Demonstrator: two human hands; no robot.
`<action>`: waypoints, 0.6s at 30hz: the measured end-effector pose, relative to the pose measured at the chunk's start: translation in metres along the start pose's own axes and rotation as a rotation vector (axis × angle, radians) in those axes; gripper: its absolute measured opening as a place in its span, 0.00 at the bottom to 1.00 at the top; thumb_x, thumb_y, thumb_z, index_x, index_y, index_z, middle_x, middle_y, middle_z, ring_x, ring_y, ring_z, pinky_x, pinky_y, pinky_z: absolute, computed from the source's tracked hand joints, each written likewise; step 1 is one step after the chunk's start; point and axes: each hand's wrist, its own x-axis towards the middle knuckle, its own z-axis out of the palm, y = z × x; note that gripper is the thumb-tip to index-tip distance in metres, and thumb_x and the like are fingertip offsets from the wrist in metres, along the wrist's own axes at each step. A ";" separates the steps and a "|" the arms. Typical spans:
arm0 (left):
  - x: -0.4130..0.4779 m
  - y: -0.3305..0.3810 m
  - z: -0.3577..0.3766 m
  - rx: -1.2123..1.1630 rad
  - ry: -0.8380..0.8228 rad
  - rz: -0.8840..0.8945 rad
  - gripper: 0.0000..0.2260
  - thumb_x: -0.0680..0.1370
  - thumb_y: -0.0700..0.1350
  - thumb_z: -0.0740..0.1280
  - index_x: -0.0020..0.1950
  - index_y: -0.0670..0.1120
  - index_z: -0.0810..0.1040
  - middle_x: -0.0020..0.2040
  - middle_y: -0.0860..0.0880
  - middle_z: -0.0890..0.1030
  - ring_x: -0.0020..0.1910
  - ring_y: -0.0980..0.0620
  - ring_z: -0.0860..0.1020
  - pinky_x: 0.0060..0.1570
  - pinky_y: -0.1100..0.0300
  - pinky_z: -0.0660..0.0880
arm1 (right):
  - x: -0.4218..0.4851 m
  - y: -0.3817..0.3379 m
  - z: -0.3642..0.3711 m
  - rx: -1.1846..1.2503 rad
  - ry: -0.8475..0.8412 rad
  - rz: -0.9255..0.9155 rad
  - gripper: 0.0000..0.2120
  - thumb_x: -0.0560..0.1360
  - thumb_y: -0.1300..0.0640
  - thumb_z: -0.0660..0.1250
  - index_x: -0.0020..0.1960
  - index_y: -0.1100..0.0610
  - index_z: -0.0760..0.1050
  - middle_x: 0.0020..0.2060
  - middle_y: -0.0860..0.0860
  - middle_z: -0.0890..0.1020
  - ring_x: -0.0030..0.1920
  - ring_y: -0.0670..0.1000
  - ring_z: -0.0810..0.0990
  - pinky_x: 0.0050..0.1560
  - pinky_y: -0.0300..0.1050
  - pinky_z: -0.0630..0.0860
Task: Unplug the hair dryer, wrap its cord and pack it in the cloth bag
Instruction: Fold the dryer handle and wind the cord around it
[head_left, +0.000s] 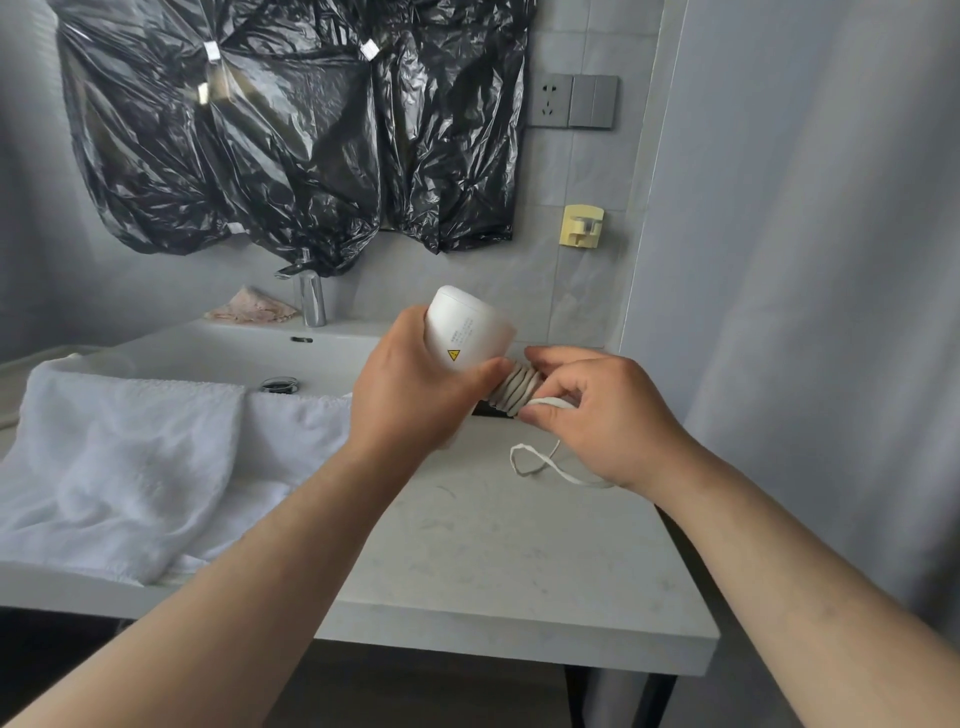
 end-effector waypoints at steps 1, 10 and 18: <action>0.000 0.001 -0.001 0.011 -0.003 0.007 0.26 0.65 0.62 0.76 0.56 0.50 0.75 0.47 0.54 0.79 0.48 0.49 0.78 0.48 0.50 0.76 | 0.000 0.000 0.000 0.028 0.017 0.029 0.02 0.69 0.60 0.77 0.40 0.56 0.85 0.58 0.48 0.82 0.57 0.39 0.77 0.60 0.33 0.72; 0.001 0.001 -0.004 0.216 -0.089 0.150 0.34 0.63 0.64 0.76 0.61 0.47 0.70 0.53 0.50 0.78 0.54 0.45 0.76 0.46 0.53 0.71 | 0.002 0.017 -0.003 0.187 0.101 0.179 0.20 0.58 0.49 0.82 0.31 0.59 0.73 0.39 0.61 0.85 0.46 0.65 0.83 0.46 0.62 0.80; -0.008 0.006 0.001 0.528 -0.028 0.325 0.64 0.51 0.71 0.77 0.77 0.40 0.57 0.62 0.43 0.76 0.59 0.39 0.77 0.51 0.49 0.73 | 0.003 0.022 -0.002 0.397 0.078 0.263 0.12 0.62 0.58 0.81 0.37 0.60 0.79 0.41 0.61 0.85 0.38 0.51 0.80 0.43 0.50 0.77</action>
